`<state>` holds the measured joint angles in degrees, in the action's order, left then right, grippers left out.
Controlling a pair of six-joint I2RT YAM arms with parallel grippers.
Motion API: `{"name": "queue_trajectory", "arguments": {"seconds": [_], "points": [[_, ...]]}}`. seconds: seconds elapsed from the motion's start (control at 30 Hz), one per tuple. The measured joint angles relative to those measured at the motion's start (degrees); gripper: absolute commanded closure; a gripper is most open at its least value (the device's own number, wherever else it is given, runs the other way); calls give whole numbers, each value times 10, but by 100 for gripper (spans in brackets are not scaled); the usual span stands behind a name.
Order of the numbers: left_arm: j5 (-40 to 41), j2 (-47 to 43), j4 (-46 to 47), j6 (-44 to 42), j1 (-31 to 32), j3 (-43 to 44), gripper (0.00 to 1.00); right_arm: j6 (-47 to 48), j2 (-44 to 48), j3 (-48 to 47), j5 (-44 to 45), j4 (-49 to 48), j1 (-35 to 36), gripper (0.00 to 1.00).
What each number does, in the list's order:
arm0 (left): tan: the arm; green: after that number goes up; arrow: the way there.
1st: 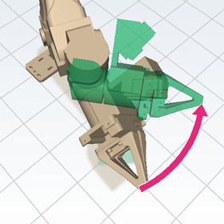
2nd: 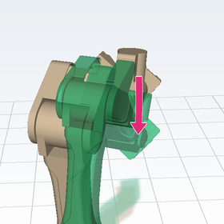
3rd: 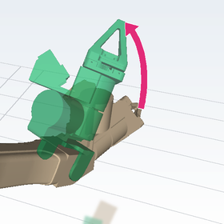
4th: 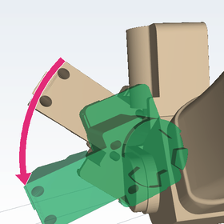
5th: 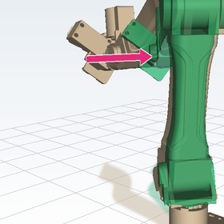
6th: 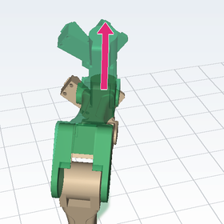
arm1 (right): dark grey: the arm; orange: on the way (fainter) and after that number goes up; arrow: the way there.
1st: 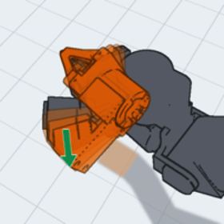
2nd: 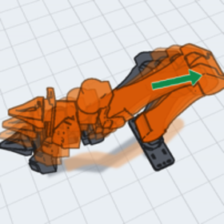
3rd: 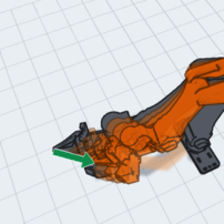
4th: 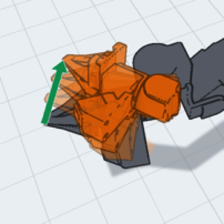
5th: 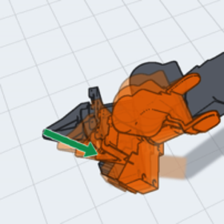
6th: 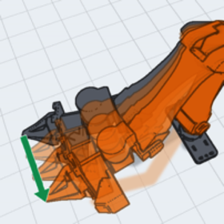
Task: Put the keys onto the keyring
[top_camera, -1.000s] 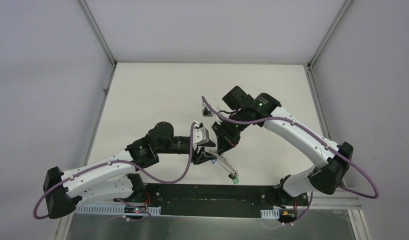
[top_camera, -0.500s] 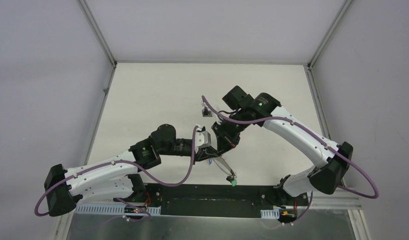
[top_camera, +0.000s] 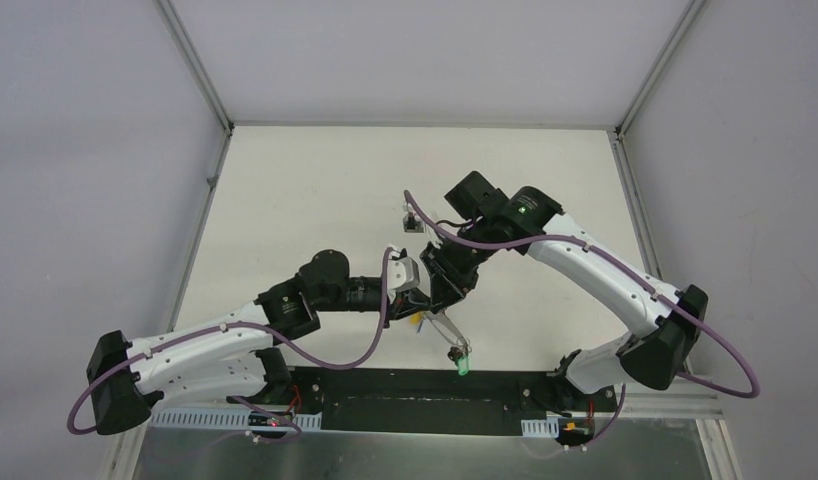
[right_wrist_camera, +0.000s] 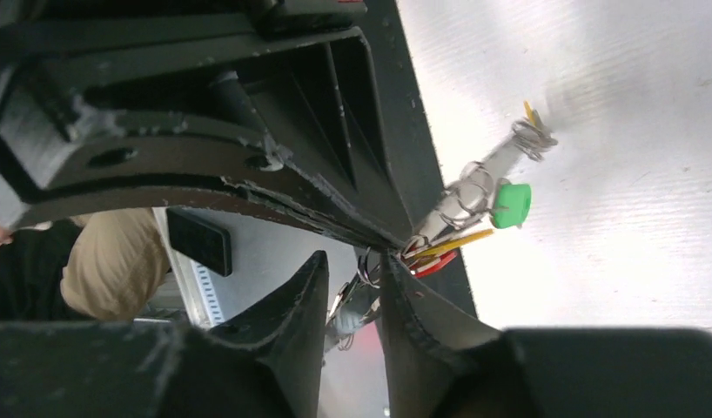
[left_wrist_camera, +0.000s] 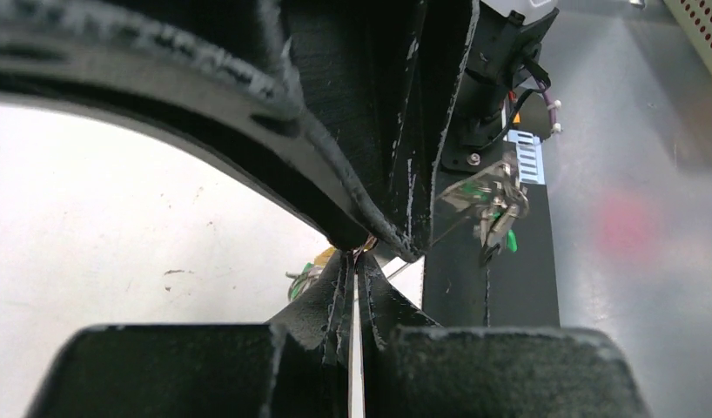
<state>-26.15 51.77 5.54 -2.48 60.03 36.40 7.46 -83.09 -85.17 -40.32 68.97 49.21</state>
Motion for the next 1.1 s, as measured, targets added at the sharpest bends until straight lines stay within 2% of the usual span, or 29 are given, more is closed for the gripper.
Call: {"name": "queue_trajectory", "arguments": {"seconds": [0.17,0.23,0.3,0.7,0.8,0.97,1.1], "points": [[37,-26,1,37,0,-12,100,-10,25,18,17,-40,-5,39],[52,-39,5,54,0,-17,100,-20,48,38,26,-67,-11,33],[68,-51,14,74,0,-22,100,-30,77,61,34,-97,-19,33],[171,-80,92,184,0,-69,100,-88,227,168,73,-241,-47,43],[198,-84,112,206,0,-78,100,-90,238,175,67,-255,-47,51],[232,-84,152,233,0,-93,100,-91,233,176,28,-270,-47,72],[251,-84,180,251,0,-101,100,-94,218,176,-18,-278,-47,77]]}}
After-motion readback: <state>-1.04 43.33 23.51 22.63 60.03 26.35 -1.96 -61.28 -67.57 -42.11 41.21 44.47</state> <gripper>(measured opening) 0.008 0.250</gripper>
